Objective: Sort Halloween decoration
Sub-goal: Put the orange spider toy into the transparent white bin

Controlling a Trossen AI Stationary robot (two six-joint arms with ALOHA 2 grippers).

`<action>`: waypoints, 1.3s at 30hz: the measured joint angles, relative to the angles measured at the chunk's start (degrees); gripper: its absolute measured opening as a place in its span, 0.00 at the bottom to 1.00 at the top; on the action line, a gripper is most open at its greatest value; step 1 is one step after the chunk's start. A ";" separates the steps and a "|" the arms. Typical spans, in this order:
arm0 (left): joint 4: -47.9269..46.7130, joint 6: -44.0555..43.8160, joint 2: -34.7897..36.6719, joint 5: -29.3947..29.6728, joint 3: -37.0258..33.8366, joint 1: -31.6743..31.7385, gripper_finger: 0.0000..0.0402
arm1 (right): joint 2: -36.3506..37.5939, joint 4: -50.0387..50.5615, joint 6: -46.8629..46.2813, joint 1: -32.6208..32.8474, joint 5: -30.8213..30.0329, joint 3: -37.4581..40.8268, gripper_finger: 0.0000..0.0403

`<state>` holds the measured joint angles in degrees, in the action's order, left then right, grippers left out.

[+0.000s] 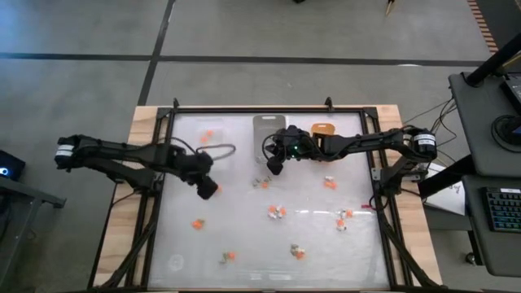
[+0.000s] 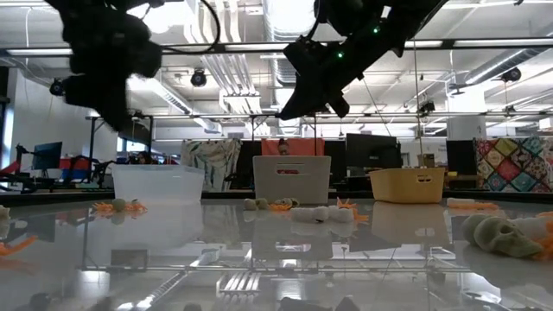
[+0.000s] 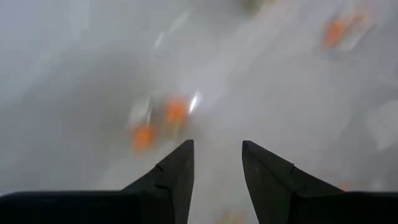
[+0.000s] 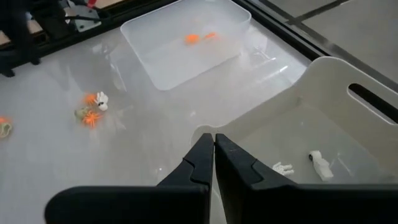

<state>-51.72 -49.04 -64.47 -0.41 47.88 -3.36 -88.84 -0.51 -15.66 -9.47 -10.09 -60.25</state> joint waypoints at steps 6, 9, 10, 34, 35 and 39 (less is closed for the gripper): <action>-7.78 -6.36 -7.33 -1.38 4.39 -10.78 0.29 | -0.11 0.05 0.32 0.37 -0.05 0.00 0.02; -7.77 -9.17 -10.20 -0.81 6.25 -15.64 0.29 | -0.11 0.29 0.68 0.37 -0.04 0.00 0.02; -7.83 -11.01 -11.01 -0.55 6.79 -16.85 0.29 | -0.11 0.42 0.68 0.37 -0.04 0.00 0.02; -4.51 -32.71 -25.09 -0.61 7.84 -30.16 0.48 | -0.15 0.76 2.14 2.32 -0.01 0.02 0.02; -4.32 -32.90 -25.36 -0.61 7.84 -30.41 0.47 | -0.15 0.76 2.14 2.52 -0.01 0.02 0.02; -4.22 -33.16 -26.37 -0.63 7.84 -31.12 0.46 | -0.15 0.76 2.12 3.41 0.01 0.02 0.02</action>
<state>-55.94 -82.19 -90.84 -1.04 55.72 -34.48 -88.99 0.25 -13.54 -6.06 -10.08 -60.23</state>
